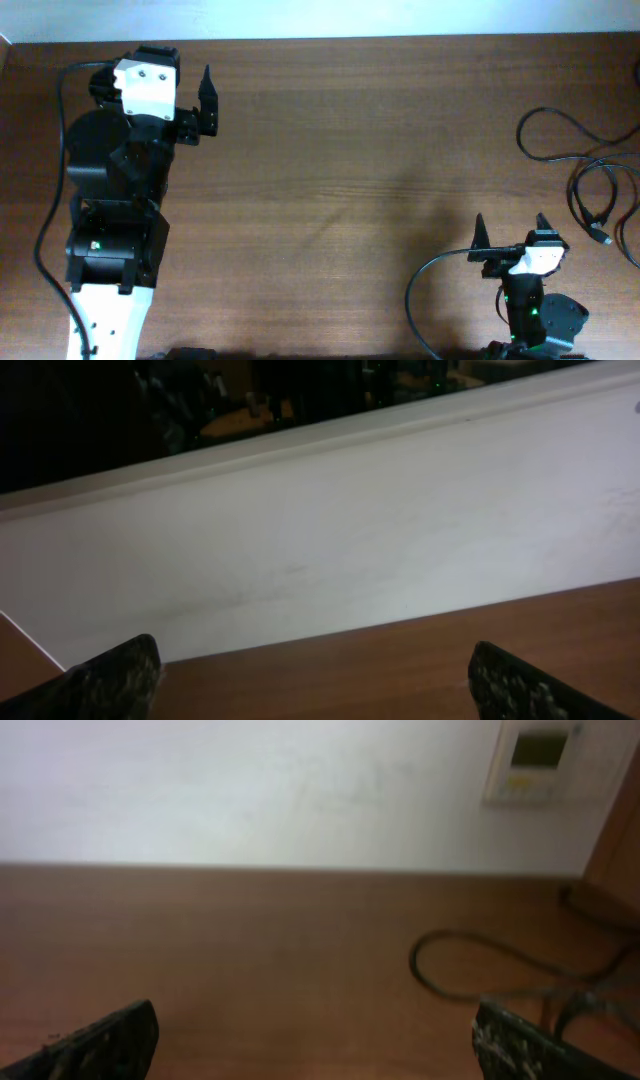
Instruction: Untangle cables
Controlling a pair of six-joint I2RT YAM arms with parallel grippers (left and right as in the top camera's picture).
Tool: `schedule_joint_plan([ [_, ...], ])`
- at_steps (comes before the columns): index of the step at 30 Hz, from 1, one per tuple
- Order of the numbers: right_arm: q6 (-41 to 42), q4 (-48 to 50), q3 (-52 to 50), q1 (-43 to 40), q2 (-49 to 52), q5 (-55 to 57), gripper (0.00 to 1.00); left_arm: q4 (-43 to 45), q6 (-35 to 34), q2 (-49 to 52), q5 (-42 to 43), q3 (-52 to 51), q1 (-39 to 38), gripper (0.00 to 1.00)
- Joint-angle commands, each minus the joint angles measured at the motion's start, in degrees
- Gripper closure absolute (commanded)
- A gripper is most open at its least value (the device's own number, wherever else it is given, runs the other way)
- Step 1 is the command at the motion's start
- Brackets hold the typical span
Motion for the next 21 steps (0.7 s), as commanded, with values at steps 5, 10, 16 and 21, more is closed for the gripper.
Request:
schedule_joint_plan([
  [5,-1.6,-1.29,-0.26,-0.15,0.17,3.34,0.01,3.17,-2.01,-0.22,0.7,-0.33,-0.17,0.01],
  [10,-1.6,-1.29,-0.26,-0.15,0.17,3.34,0.01,5.44,1.42,-0.02,5.95,-0.33,-0.52,0.01],
  [16,-1.6,-1.29,-0.26,-0.15,0.17,3.34,0.01,16.7,2.1,-1.4,0.37,-0.33,-0.72,0.01],
  [21,-1.6,-1.29,-0.26,-0.15,0.17,3.34,0.01,10.49,1.95,-13.81,-0.22,-1.95,-0.74,0.01],
])
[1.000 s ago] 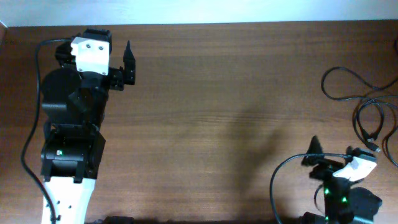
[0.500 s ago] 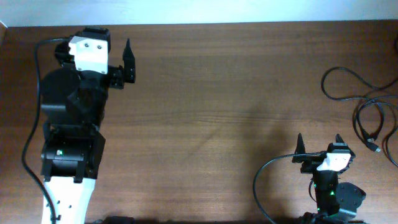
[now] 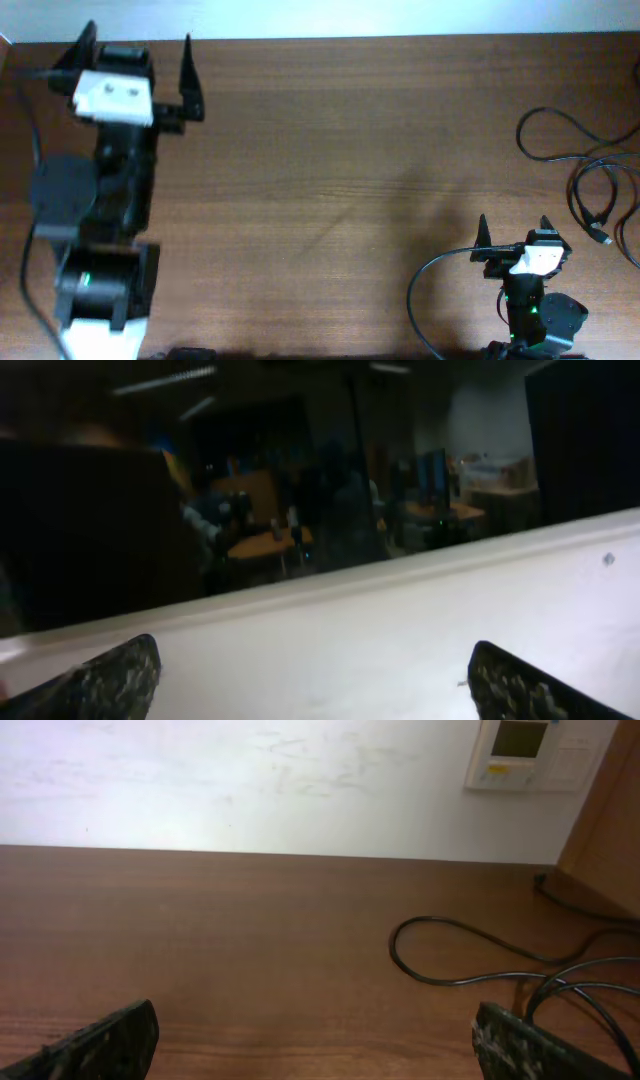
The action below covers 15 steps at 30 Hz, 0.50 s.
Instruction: Untangle cables
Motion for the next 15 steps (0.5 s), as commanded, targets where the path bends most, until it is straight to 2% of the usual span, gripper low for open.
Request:
schedule_joint_plan([
  [1,0.07,-0.31,-0.26,-0.15,-0.09,0.68,0.01,-5.03,-0.57,-12.28,-0.2,-5.07,-0.02,0.01],
  [3,0.09,-0.31,-0.26,-0.15,-0.09,0.68,0.01,0.33,-3.5,-21.2,0.66,-16.65,-0.07,0.01],
  [6,0.07,-0.31,-0.26,-0.15,-0.09,0.68,0.01,21.2,-6.19,-34.18,4.87,-40.74,0.2,0.01],
  [8,0.07,-0.31,-0.26,-0.15,-0.09,0.68,0.01,27.58,-6.19,-40.41,4.9,-51.54,0.2,0.01],
  [12,0.07,-0.31,-0.26,-0.15,-0.09,0.68,0.01,28.87,-6.36,-52.81,4.87,-66.29,0.39,0.01],
  [15,0.07,-0.31,-0.26,-0.15,-0.09,0.68,0.01,22.38,-6.34,-54.38,4.07,-68.15,0.63,0.01],
])
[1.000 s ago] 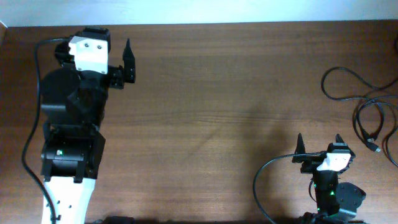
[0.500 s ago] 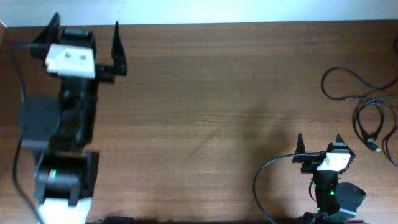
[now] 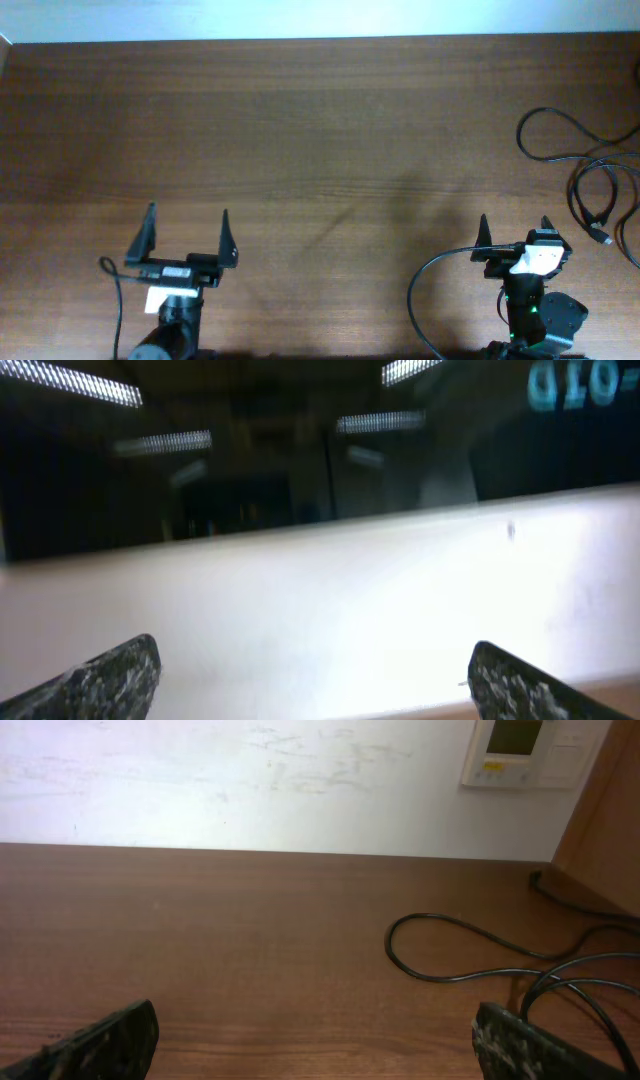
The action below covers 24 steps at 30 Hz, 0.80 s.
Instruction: Untangle cables
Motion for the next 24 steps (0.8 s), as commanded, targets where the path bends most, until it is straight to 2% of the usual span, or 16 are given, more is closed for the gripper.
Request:
schedule_joint_plan([
  [1,0.2,-0.31,-0.26,-0.15,-0.37,0.09,0.01,-7.34,-0.7,-1.55,-0.98,-1.42,0.46,0.01],
  [5,0.2,-0.31,-0.26,-0.15,-0.37,0.09,0.01,-22.64,-0.44,-2.86,-2.64,-1.42,0.83,0.01],
  [9,0.2,-0.31,-0.26,-0.15,-0.37,0.09,0.01,-32.76,-0.46,-2.86,-2.6,-1.42,3.76,0.01],
  [14,0.2,-0.31,-0.26,-0.15,-0.37,0.09,0.01,-32.87,-0.85,-2.86,-2.75,-1.42,7.63,0.01],
  [20,0.2,-0.31,-0.26,-0.15,-0.37,0.09,0.01,-32.7,-11.67,-2.86,-5.7,-1.42,7.8,0.01],
  [24,0.2,-0.31,-0.26,-0.15,-0.37,0.09,0.01,-32.7,-11.54,-2.82,-6.01,-1.42,7.87,0.01],
])
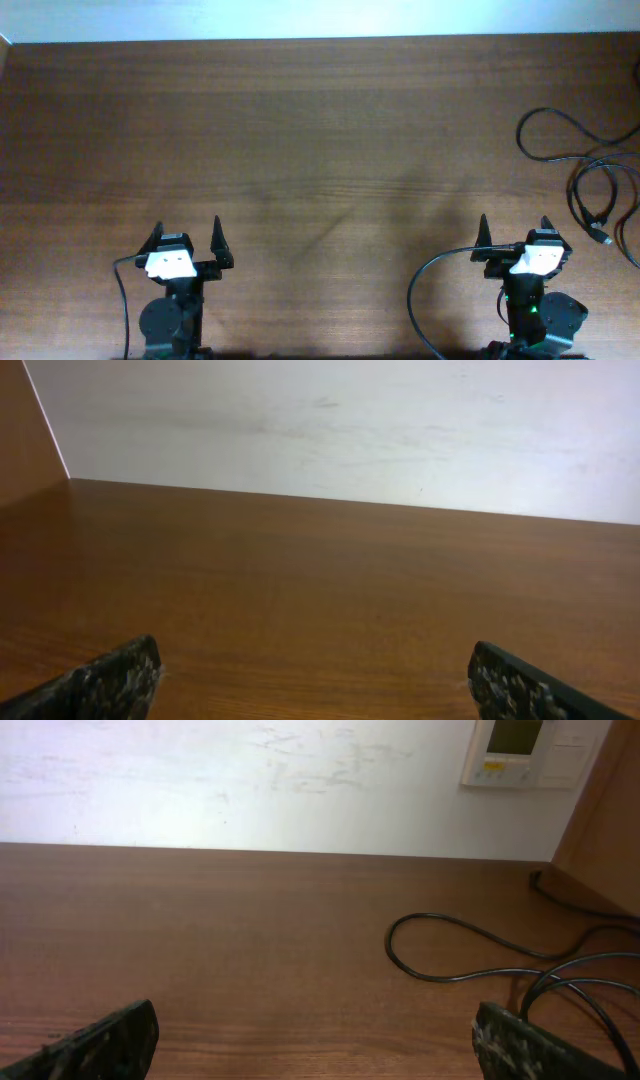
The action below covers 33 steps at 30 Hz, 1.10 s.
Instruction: Untangle cables
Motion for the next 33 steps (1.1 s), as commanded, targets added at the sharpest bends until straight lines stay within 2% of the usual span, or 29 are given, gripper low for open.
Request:
schedule_joint_plan([
  [1,0.22,-0.31,-0.26,-0.15,-0.35,0.07,0.01,-0.28,-1.42,-0.39,-1.22,-0.11,0.44,0.01],
  [14,0.24,-0.33,-0.26,-0.02,-1.42,0.26,0.01,-0.28,-1.42,-0.39,-1.22,-0.11,0.46,0.01],
  [20,0.46,6.19,-0.26,14.21,-2.97,0.02,0.01,-0.28,-1.42,-0.39,-1.22,-0.11,0.44,0.01],
  [22,0.44,7.96,-0.26,14.71,-2.97,-0.11,0.01,-0.28,-1.42,-0.39,-1.22,-0.11,0.46,0.01],
  [25,2.71,3.54,-0.26,12.55,-2.97,1.55,0.01,-0.28,-1.42,-0.39,-1.22,-0.11,0.46,0.01],
  [27,8.79,-1.2,-0.26,11.74,-2.97,8.11,0.01,-0.28,-1.42,-0.39,-1.22,-0.11,0.46,0.01],
  [33,9.27,-1.22,-0.26,11.74,-2.97,9.33,0.01,-0.28,-1.42,-0.39,-1.22,-0.11,0.46,0.01],
])
